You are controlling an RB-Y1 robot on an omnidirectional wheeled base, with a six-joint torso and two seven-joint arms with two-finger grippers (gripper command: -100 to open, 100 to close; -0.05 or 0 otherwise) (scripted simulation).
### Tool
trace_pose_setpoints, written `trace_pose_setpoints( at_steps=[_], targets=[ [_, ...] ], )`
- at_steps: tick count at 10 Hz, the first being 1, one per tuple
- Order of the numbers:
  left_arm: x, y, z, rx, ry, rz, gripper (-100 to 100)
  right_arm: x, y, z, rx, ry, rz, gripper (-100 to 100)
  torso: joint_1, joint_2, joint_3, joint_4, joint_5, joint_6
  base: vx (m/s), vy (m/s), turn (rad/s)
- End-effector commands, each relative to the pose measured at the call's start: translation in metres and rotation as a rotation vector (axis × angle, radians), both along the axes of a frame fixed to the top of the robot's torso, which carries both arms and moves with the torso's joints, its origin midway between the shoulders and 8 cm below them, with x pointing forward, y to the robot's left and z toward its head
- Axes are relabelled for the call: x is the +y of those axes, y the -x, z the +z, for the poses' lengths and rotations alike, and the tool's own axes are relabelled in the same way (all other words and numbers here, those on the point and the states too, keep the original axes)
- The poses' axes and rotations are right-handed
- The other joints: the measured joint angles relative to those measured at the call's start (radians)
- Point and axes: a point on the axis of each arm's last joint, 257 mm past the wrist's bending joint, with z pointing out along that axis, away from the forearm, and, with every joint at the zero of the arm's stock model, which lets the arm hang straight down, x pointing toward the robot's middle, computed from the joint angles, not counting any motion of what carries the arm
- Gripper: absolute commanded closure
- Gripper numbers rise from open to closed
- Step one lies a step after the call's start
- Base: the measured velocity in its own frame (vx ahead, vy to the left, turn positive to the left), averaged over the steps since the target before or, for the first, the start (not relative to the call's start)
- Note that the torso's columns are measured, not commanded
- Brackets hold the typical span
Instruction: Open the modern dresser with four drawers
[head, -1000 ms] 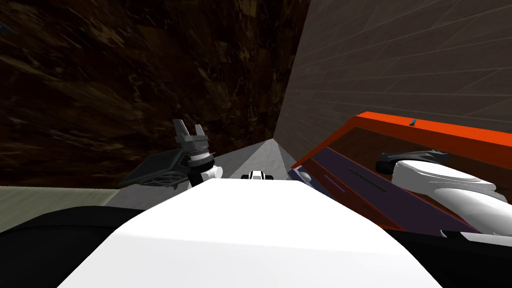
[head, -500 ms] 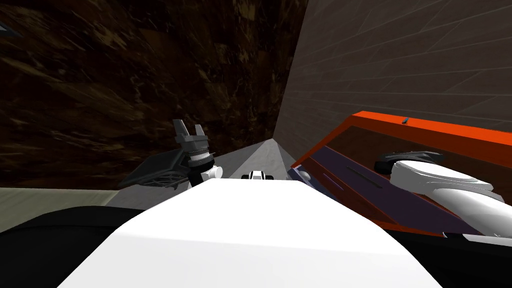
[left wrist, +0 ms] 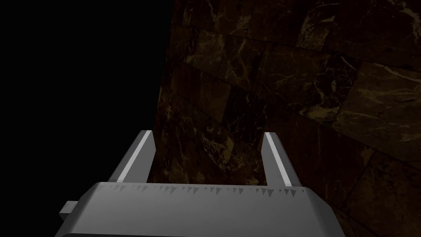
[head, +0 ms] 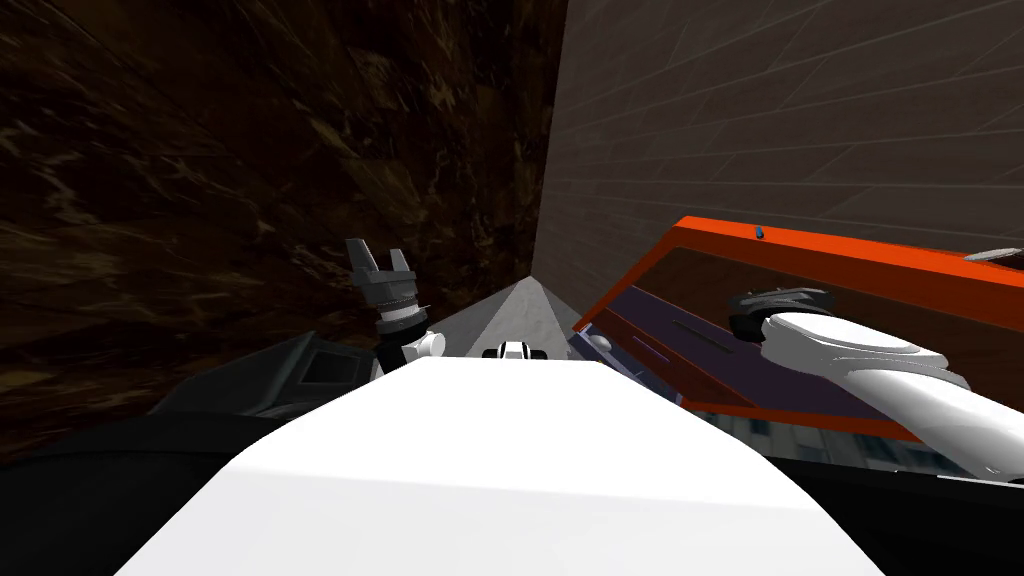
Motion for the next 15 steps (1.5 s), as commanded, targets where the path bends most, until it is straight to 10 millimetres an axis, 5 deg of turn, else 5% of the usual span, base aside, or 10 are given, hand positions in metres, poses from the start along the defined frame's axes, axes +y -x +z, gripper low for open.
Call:
trace_pose_setpoints(
  at_steps=[1, 4, 10, 14, 15],
  targets=[
    [0.000, 0.000, 0.000, 0.000, 0.000, 0.000, 0, 0.012, -0.016, 0.002, -0.003, 0.006, 0.051, 100, -0.001, 0.000, 0.000, 0.000, 0.000, -0.003, 0.064, 0.012, -0.183],
    [0.000, 0.000, 0.000, 0.000, 0.000, 0.000, 0, 0.032, -0.036, 0.003, -0.005, 0.009, 0.116, 100, 0.000, -0.001, -0.001, 0.000, 0.001, 0.001, 0.098, 0.031, -0.207],
    [0.000, 0.000, 0.000, 0.000, 0.000, 0.000, 0, 0.032, -0.040, 0.006, -0.007, 0.005, 0.128, 100, 0.004, 0.000, 0.000, 0.001, 0.003, -0.001, -0.064, 0.085, -0.032],
    [0.000, 0.000, 0.000, 0.000, 0.000, 0.000, 0, 0.068, -0.070, 0.012, -0.015, 0.006, 0.227, 100, 0.006, 0.003, 0.002, 0.001, 0.001, 0.001, -0.047, 0.166, -0.222],
    [0.000, 0.000, 0.000, 0.000, 0.000, 0.000, 0, 0.058, -0.067, 0.022, -0.008, -0.001, 0.225, -100, 0.004, 0.002, 0.001, 0.002, 0.003, 0.001, -0.001, 0.106, -0.125]
  ],
)
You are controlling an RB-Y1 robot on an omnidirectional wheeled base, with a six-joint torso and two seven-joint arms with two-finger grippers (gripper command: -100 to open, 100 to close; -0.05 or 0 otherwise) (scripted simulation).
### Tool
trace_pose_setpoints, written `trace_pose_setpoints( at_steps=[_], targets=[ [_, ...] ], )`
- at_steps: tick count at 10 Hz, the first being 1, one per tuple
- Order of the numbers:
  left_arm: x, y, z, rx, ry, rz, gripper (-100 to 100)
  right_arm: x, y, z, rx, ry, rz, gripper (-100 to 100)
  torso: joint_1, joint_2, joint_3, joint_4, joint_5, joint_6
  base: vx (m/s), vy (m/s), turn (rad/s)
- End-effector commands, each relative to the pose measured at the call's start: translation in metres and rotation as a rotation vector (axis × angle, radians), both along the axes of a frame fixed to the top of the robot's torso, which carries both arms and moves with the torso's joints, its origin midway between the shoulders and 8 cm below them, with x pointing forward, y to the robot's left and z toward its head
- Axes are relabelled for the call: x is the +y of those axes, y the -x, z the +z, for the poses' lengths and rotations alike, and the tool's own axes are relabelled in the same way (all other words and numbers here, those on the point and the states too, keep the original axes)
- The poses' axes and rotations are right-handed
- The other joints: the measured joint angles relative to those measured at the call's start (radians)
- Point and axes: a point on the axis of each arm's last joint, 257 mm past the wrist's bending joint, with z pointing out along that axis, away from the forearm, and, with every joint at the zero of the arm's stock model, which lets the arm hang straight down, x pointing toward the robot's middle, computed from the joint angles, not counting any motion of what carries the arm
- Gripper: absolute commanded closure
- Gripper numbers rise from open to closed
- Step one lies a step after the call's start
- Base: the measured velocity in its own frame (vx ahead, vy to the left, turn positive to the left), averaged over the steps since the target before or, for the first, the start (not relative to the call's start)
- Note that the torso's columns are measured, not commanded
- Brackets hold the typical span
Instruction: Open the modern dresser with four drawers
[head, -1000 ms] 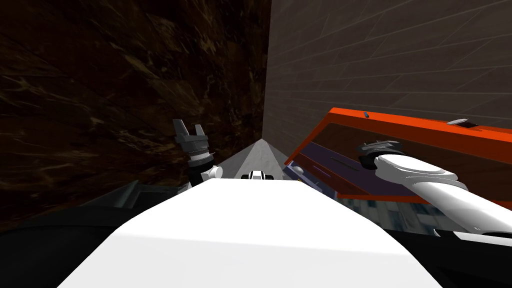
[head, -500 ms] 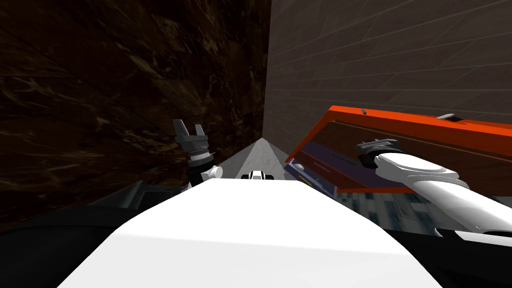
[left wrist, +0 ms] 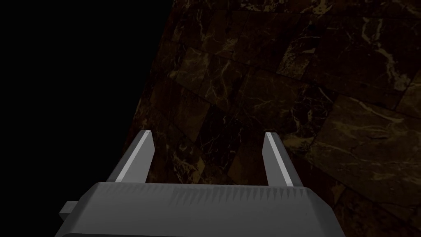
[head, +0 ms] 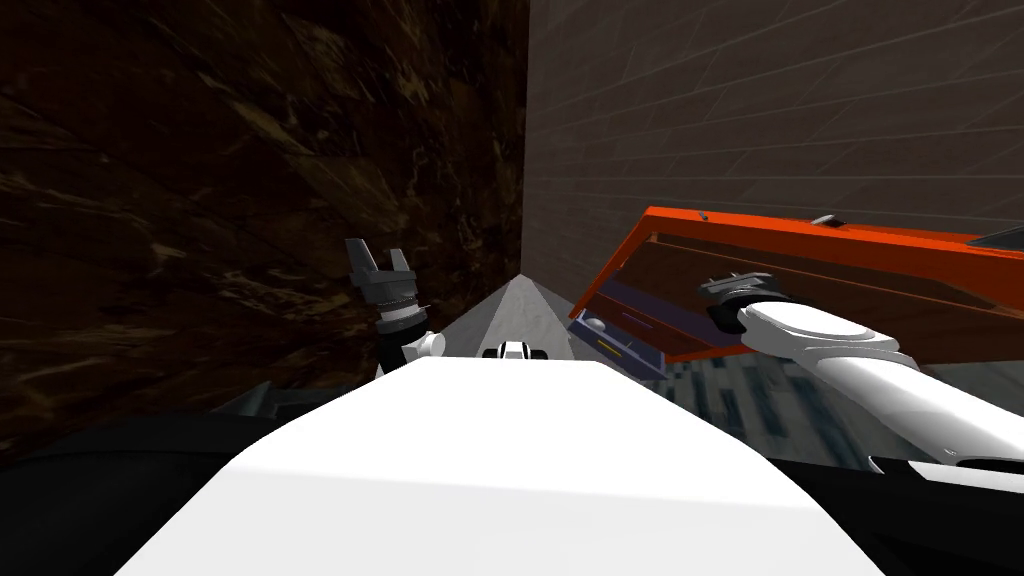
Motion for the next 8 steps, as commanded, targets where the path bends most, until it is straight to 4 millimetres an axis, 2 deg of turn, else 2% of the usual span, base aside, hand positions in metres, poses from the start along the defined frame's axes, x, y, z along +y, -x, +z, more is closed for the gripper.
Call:
trace_pose_setpoints(
  at_steps=[1, 2, 5, 6, 7, 8],
  targets=[
    [0.000, 0.000, 0.000, 0.000, 0.000, 0.000, 0, -0.006, -0.002, 0.023, 0.000, -0.005, 0.018, -100, -0.006, -0.006, -0.004, -0.002, -0.002, -0.002, 0.054, 0.041, -0.056],
    [0.000, 0.000, 0.000, 0.000, 0.000, 0.000, 0, -0.007, -0.002, 0.028, 0.000, -0.006, 0.022, -100, -0.010, -0.011, -0.007, -0.004, -0.003, -0.002, 0.055, 0.017, -0.034],
    [0.000, 0.000, 0.000, 0.000, 0.000, 0.000, 0, -0.010, -0.004, 0.046, 0.000, -0.010, 0.038, -100, -0.002, -0.004, -0.004, 0.001, 0.004, -0.002, 0.045, 0.016, -0.041],
    [0.000, 0.000, 0.000, 0.000, 0.000, 0.000, 0, -0.011, -0.003, 0.033, 0.013, -0.020, 0.037, -100, 0.001, -0.002, -0.002, 0.001, 0.004, -0.001, 0.021, -0.001, -0.004],
    [0.000, 0.000, 0.000, 0.000, 0.000, 0.000, 0, -0.011, -0.003, 0.032, 0.015, -0.022, 0.038, 0, 0.001, -0.001, -0.001, 0.000, 0.002, -0.002, 0.007, -0.003, 0.003],
    [0.000, 0.000, 0.000, 0.000, 0.000, 0.000, 0, -0.011, -0.002, 0.029, 0.019, -0.024, 0.038, 0, 0.000, -0.002, -0.001, -0.001, 0.000, -0.002, 0.000, 0.000, 0.000]
  ],
)
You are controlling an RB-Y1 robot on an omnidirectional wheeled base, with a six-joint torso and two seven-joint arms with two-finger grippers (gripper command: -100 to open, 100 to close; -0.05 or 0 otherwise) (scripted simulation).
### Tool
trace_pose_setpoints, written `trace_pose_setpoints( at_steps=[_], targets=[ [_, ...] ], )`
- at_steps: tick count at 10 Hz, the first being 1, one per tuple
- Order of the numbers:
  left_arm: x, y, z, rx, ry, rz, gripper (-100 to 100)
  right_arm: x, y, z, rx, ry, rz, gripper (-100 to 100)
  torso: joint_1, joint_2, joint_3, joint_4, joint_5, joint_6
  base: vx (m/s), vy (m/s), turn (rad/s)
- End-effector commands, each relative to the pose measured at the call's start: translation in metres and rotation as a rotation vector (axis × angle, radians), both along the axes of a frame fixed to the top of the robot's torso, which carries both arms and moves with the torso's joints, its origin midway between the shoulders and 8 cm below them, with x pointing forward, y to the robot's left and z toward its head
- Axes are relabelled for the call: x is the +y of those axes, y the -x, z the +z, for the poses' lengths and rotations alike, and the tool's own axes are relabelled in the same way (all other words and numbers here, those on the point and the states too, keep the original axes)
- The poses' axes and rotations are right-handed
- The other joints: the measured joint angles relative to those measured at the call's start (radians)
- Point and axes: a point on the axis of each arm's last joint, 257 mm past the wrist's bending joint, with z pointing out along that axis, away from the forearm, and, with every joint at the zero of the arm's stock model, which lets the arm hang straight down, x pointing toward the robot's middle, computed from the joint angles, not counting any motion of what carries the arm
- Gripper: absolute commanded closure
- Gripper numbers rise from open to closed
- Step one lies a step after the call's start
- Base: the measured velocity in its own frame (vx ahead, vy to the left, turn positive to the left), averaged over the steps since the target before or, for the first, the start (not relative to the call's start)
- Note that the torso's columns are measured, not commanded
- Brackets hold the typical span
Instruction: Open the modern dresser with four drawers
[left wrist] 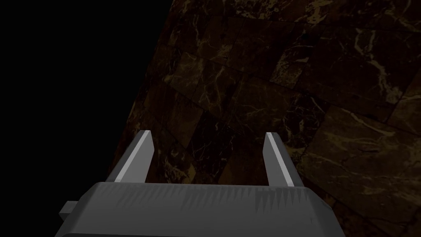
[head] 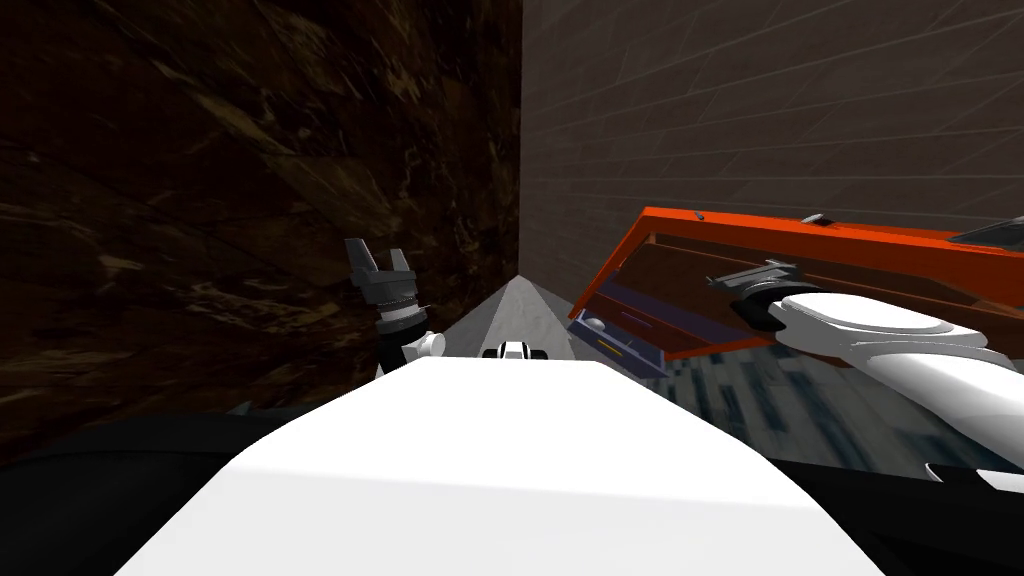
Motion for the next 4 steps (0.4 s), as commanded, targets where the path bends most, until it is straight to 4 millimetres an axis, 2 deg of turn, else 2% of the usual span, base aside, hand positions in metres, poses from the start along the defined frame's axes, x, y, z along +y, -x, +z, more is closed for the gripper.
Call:
trace_pose_setpoints(
  at_steps=[1, 4],
  targets=[
    [0.0000, 0.0000, 0.0000, 0.000, 0.000, 0.000, 0, 0.0003, 0.0005, -0.0025, 0.003, -0.002, 0.000, 0, -0.001, -0.002, -0.001, -0.001, -0.001, 0.000, 0.000, 0.000, 0.000],
    [0.0000, 0.0000, 0.0000, 0.000, 0.000, 0.000, 0, 0.0009, 0.0016, -0.0079, 0.011, -0.007, 0.001, 0, -0.003, -0.004, -0.003, -0.002, -0.003, 0.000, 0.000, 0.000, 0.000]
  ],
)
